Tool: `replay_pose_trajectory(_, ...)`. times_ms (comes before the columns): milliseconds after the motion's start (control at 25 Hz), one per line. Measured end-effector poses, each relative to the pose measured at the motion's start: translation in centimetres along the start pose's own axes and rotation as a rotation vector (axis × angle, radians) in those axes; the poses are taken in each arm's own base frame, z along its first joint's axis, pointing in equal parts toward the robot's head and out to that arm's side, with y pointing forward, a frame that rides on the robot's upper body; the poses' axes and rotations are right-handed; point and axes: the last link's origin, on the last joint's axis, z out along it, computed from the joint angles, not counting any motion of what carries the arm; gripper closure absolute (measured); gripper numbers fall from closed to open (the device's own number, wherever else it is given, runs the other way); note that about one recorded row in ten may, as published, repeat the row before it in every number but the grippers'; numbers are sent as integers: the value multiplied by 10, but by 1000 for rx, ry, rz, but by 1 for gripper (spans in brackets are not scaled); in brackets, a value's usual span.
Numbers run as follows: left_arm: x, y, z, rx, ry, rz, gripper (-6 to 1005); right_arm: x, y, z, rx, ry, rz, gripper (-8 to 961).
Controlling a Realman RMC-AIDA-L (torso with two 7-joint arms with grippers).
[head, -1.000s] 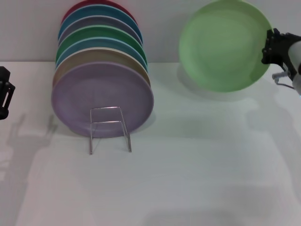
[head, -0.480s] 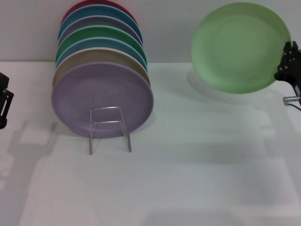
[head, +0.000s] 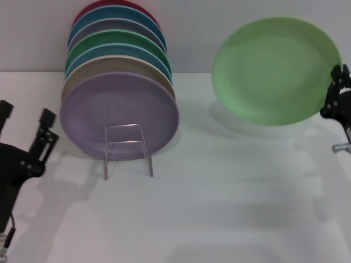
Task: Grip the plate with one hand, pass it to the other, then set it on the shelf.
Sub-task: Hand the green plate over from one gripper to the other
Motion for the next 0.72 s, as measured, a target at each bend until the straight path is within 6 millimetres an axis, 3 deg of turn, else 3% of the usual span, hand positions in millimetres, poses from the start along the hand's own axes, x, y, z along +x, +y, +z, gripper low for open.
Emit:
replay_pose_trajectory(280, -9, 16, 3, -55, -48, 29, 266, -3, 25, -38, -26, -4, 56, 933)
replay_pose_trajectory(440, -16, 23, 2, -81, -93, 40, 270, -10, 49, -63, -26, -20, -7, 933)
replay_pose_trajectory(720, -24, 37, 2, -138, -139, 88, 276, -17, 67, -83, -26, -45, -105, 933)
